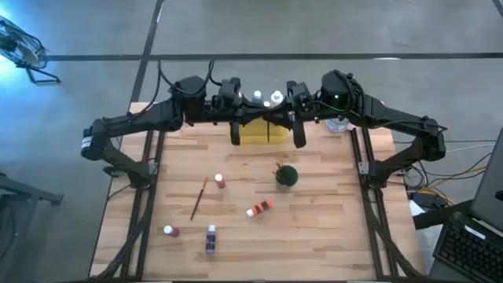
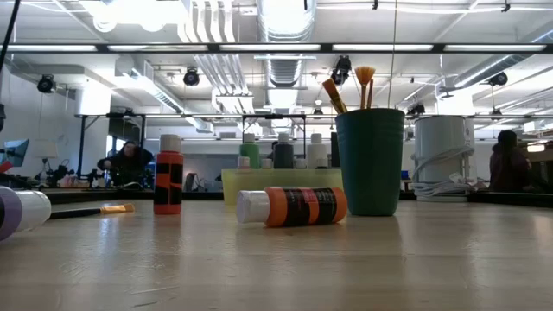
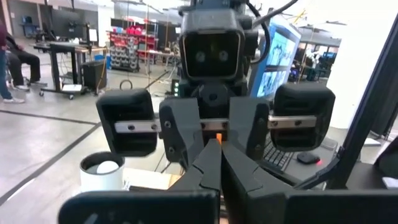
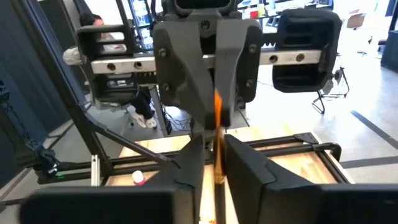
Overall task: Pick & Place Paint Supplies
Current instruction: Put the gold paint brush into the green cup
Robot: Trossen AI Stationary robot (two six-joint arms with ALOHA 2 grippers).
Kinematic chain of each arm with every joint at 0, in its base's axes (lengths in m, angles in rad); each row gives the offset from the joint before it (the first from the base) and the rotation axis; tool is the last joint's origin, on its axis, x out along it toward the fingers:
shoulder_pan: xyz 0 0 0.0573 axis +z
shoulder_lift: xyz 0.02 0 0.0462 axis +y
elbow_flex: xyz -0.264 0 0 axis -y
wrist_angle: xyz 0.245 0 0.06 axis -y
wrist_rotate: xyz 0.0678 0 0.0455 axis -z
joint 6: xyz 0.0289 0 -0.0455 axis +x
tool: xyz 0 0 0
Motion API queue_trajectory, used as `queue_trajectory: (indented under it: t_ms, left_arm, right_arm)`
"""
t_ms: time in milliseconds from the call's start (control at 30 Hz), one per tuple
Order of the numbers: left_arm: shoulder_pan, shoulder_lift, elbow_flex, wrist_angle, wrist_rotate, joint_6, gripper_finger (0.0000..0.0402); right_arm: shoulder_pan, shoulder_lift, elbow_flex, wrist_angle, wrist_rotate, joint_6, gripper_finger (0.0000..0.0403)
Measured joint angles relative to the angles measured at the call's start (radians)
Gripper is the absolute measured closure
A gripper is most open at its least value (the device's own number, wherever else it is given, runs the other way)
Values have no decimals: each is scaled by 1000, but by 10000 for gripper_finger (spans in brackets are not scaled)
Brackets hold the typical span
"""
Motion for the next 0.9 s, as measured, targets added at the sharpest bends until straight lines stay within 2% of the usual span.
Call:
queue_trajectory:
  t_ms: [100,300,400,500,633,767,900]
  left_arm:
    - [0,0,0,-15,-2,0,401]
    - [0,0,0,-22,-1,-5,400]
    - [0,0,0,-29,-2,-18,386]
    - [2,-2,15,-81,-3,-18,355]
    - [4,-18,54,-168,-22,-4,298]
    - [5,-42,99,-254,-113,-1,242]
    - [5,-72,109,-270,-199,46,214]
  right_arm:
    - [0,0,0,-1,0,-13,382]
    - [1,0,0,-3,9,-18,388]
    - [1,0,0,-10,18,-17,388]
    - [1,-5,0,-26,29,-17,388]
    - [1,-30,0,-84,129,-35,389]
    - [6,-69,0,-133,249,-57,389]
    - [53,-109,0,-152,360,-87,390]
